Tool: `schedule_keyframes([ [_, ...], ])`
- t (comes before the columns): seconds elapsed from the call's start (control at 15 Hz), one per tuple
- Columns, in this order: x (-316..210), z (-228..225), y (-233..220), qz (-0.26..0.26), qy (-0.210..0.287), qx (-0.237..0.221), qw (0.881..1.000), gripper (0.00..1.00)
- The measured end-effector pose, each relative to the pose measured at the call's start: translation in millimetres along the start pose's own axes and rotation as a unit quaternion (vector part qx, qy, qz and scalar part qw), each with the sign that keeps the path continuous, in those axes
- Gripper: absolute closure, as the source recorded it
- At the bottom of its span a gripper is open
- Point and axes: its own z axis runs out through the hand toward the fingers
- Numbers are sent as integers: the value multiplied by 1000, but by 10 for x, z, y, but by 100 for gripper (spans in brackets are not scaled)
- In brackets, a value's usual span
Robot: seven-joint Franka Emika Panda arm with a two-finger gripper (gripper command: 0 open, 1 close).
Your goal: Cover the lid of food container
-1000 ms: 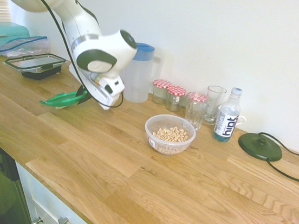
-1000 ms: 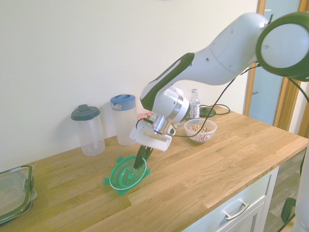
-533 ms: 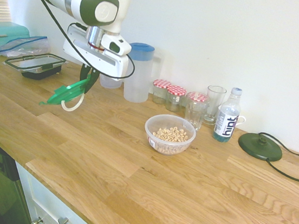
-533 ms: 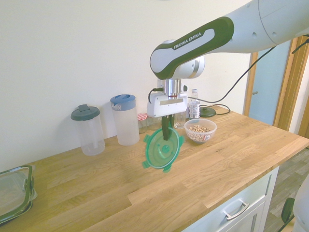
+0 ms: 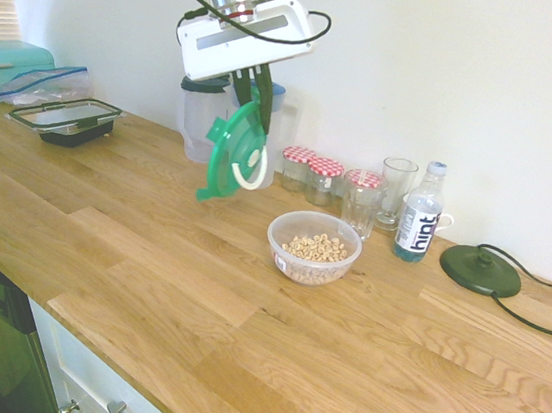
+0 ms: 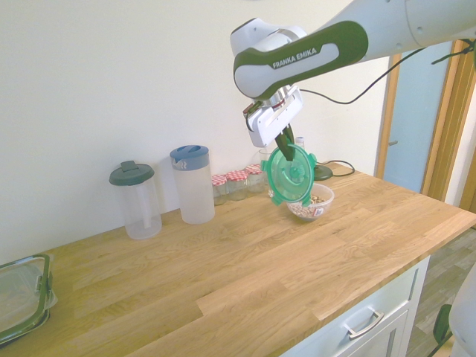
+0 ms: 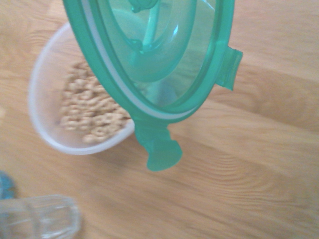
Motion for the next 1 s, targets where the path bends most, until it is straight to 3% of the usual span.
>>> schedule_keyframes([
  [0.2,217,49,7,16,68,-79,994,100],
  [0.4,353,257,-109,41,128,-154,979,100],
  [0.6,432,636,-232,49,186,-233,953,100],
  [0.93,166,1060,-204,70,255,-362,894,100],
  [1.0,54,1183,-240,68,264,-374,887,100],
])
